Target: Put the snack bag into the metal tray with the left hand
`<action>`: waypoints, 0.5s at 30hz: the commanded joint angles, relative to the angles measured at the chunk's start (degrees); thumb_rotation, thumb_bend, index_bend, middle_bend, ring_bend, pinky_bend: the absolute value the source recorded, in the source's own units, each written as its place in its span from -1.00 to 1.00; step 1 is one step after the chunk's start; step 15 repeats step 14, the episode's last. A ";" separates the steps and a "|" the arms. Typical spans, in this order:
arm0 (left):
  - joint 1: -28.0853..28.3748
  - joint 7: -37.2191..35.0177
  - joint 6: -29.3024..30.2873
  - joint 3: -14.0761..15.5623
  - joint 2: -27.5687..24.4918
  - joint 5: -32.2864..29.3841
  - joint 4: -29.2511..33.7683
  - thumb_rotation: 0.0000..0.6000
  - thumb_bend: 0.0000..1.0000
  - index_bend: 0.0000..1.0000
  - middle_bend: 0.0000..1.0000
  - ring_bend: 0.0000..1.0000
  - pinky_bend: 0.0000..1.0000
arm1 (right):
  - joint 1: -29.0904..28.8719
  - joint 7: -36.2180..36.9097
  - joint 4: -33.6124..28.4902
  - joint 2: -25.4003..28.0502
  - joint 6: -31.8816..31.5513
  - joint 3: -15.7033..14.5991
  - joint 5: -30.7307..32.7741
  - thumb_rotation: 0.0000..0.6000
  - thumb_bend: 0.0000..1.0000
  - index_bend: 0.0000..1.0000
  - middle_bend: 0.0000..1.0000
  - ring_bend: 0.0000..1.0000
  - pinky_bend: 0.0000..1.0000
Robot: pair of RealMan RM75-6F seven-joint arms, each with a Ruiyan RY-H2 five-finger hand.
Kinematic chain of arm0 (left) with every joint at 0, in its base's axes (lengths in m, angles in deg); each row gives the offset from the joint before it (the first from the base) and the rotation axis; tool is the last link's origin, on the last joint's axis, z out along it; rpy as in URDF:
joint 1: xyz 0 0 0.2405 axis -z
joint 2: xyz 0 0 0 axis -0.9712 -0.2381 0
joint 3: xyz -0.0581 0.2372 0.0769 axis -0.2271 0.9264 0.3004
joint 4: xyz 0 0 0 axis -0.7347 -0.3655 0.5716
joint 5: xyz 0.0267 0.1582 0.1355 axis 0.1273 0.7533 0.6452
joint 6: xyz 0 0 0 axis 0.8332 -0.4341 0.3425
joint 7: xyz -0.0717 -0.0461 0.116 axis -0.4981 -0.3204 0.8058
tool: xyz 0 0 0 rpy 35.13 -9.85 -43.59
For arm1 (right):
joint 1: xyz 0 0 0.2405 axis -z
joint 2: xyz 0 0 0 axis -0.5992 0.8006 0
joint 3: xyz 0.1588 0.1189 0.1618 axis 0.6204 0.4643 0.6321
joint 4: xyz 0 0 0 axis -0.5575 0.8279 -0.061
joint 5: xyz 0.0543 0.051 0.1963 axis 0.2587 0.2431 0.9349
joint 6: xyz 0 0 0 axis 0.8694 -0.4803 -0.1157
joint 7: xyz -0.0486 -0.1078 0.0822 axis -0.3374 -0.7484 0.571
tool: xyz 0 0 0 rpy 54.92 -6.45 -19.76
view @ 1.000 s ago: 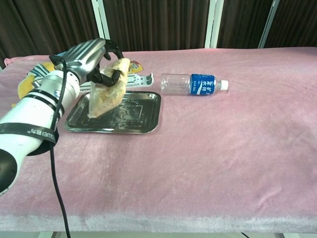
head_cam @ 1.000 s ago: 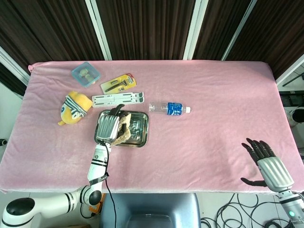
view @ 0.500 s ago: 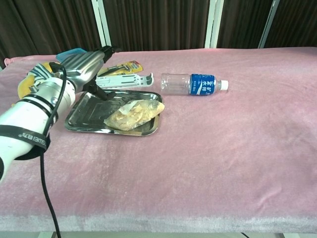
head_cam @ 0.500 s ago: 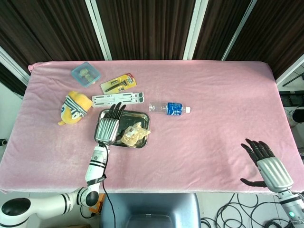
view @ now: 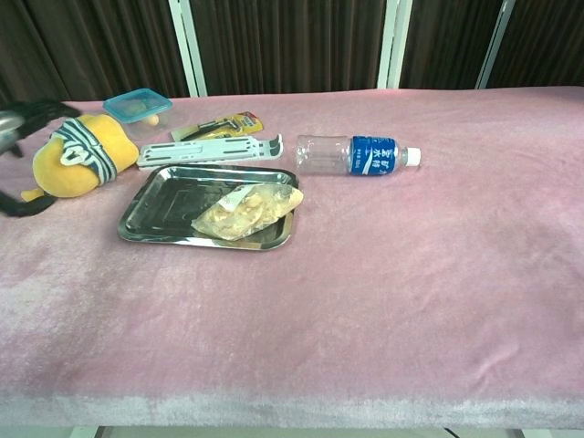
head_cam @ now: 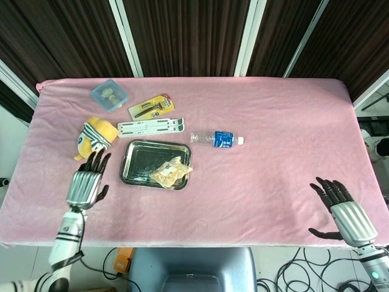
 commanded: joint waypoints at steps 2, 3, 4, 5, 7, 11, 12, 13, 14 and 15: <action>-8.18 -8.48 5.54 5.97 -4.08 4.64 -2.24 1.00 -0.29 -0.91 -1.00 -1.00 -0.44 | 0.37 -0.34 0.26 -0.48 -0.66 0.12 -0.01 1.00 -0.87 -1.00 -1.00 -1.00 -0.71; -8.90 -9.55 5.89 6.19 -4.01 4.99 -3.19 1.00 -0.29 -0.93 -1.00 -1.00 -0.45 | 0.44 -0.48 0.28 -0.59 -0.77 0.16 0.03 1.00 -0.87 -1.00 -1.00 -1.00 -0.71; -9.62 -10.90 6.18 6.28 -3.81 5.48 -4.16 1.00 -0.29 -0.94 -1.00 -1.00 -0.46 | 0.52 -0.71 0.28 -0.75 -0.92 0.26 0.12 1.00 -0.87 -1.00 -1.00 -1.00 -0.71; -10.04 -11.76 6.36 6.22 -3.59 5.84 -4.77 1.00 -0.30 -0.94 -1.00 -1.00 -0.47 | 0.56 -0.94 0.27 -0.91 -1.02 0.35 0.22 1.00 -0.87 -1.00 -1.00 -1.00 -0.71; -10.62 -12.94 6.50 6.08 -3.04 6.84 -6.09 1.00 -0.30 -0.95 -1.00 -1.00 -0.51 | 0.59 -1.52 0.28 -1.21 -0.96 0.45 0.39 1.00 -0.87 -1.00 -1.00 -1.00 -0.71; -10.83 -12.97 5.78 6.18 -2.56 8.95 -8.23 1.00 -0.30 -0.99 -1.00 -1.00 -0.73 | 0.45 -2.39 0.16 -1.38 -0.37 0.45 0.63 1.00 -0.87 -1.00 -1.00 -1.00 -0.71; -10.87 -13.17 5.28 6.21 -2.53 9.31 -8.50 1.00 -0.30 -1.00 -1.00 -1.00 -0.77 | 0.41 -2.60 0.13 -1.42 -0.23 0.46 0.71 1.00 -0.87 -1.00 -1.00 -1.00 -0.71; -10.89 -13.45 4.88 6.19 -2.58 9.50 -8.59 1.00 -0.30 -1.00 -1.00 -1.00 -0.78 | 0.38 -2.73 0.09 -1.43 -0.11 0.46 0.76 1.00 -0.87 -1.00 -1.00 -1.00 -0.71; -10.95 -13.71 4.59 6.11 -2.60 9.63 -8.68 1.00 -0.30 -1.00 -1.00 -1.00 -0.79 | 0.37 -2.82 0.06 -1.41 -0.01 0.44 0.82 1.00 -0.87 -1.00 -1.00 -1.00 -0.71; -10.95 -13.71 4.59 6.11 -2.60 9.63 -8.68 1.00 -0.30 -1.00 -1.00 -1.00 -0.79 | 0.37 -2.82 0.06 -1.41 -0.01 0.44 0.82 1.00 -0.87 -1.00 -1.00 -1.00 -0.71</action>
